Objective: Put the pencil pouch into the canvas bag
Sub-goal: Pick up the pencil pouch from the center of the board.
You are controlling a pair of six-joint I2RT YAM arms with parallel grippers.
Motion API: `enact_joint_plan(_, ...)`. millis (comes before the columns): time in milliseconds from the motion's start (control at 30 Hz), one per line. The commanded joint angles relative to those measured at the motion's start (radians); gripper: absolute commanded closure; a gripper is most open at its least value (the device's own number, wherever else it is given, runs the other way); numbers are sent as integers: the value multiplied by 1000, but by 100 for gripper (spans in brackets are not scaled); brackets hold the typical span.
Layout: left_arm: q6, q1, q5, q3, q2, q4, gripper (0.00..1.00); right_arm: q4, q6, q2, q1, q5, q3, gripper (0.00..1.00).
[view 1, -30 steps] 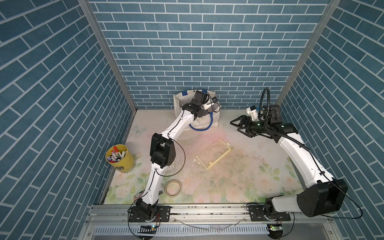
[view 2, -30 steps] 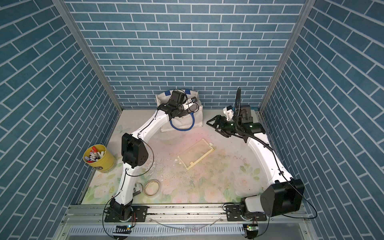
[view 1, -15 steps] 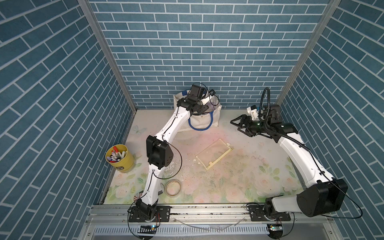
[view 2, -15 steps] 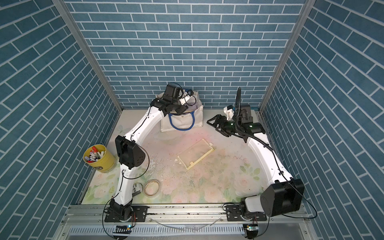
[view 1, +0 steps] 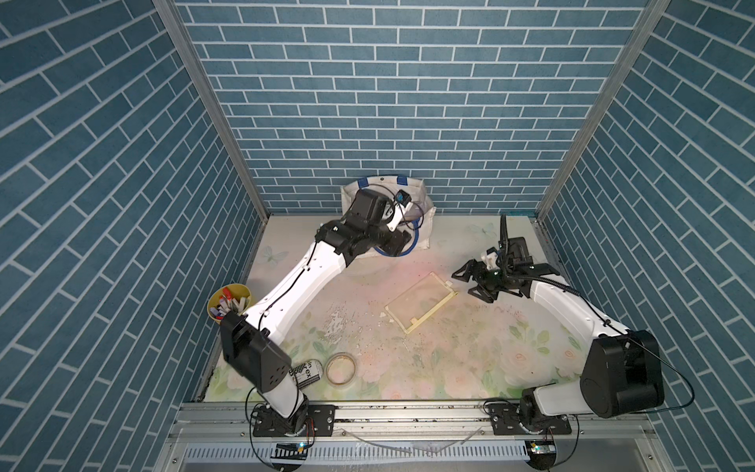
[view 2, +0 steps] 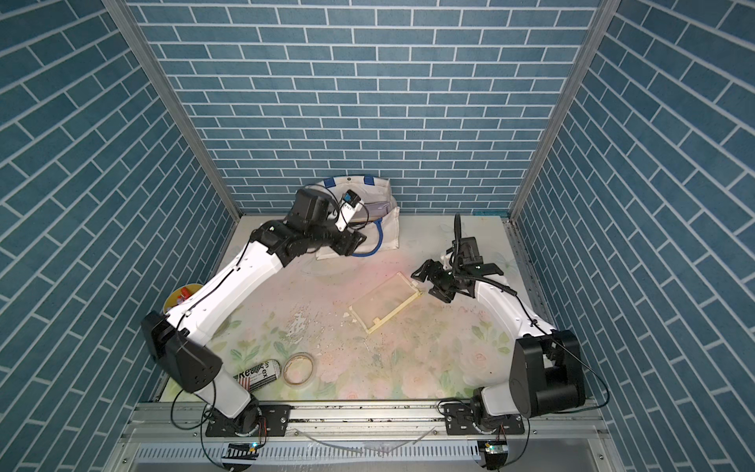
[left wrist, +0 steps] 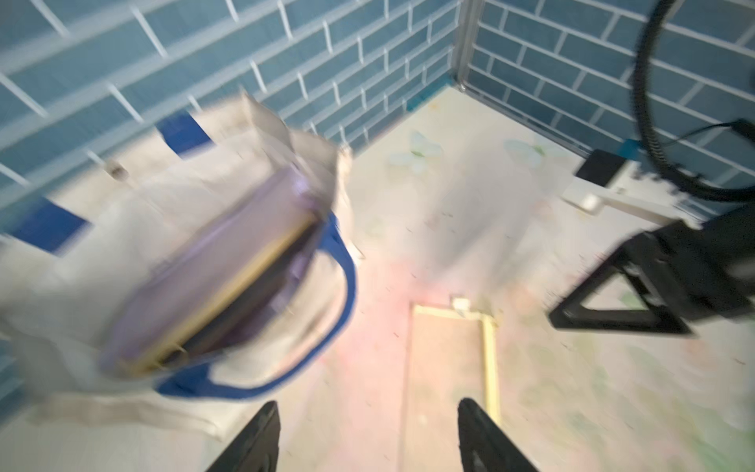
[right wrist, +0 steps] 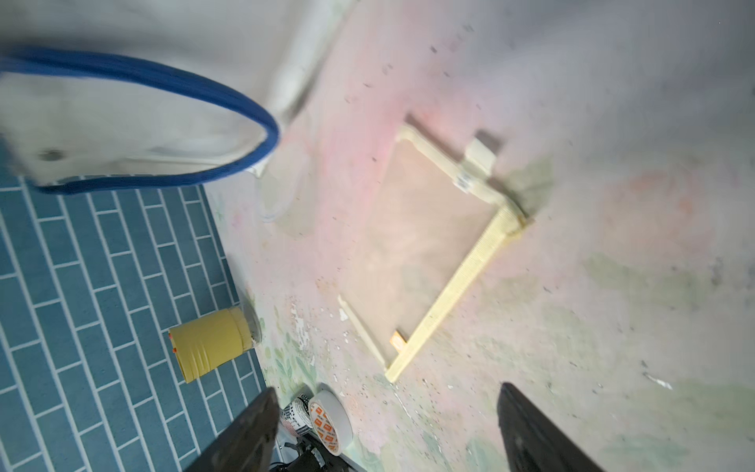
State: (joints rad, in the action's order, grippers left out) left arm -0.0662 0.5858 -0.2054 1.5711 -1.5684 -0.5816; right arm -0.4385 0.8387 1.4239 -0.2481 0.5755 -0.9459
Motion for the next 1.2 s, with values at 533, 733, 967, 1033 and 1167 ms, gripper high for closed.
enact_joint_plan(533,517,-76,-356,-487,-220,522,15,486,214,295,-89,-69,174,19)
enact_joint_plan(733,540,-69,-370,-520,-298,596,15,533,229,359,-92,-62,151,20)
enact_joint_plan(967,634,-52,-419,-609,-323,748,15,575,235,395,-95,-37,142,22)
enact_joint_plan(1033,642,-27,-426,-611,-329,754,15,590,237,398,-96,-34,146,23)
enact_joint_plan(1167,706,16,-451,-620,-346,835,16,627,248,403,-98,-21,162,24)
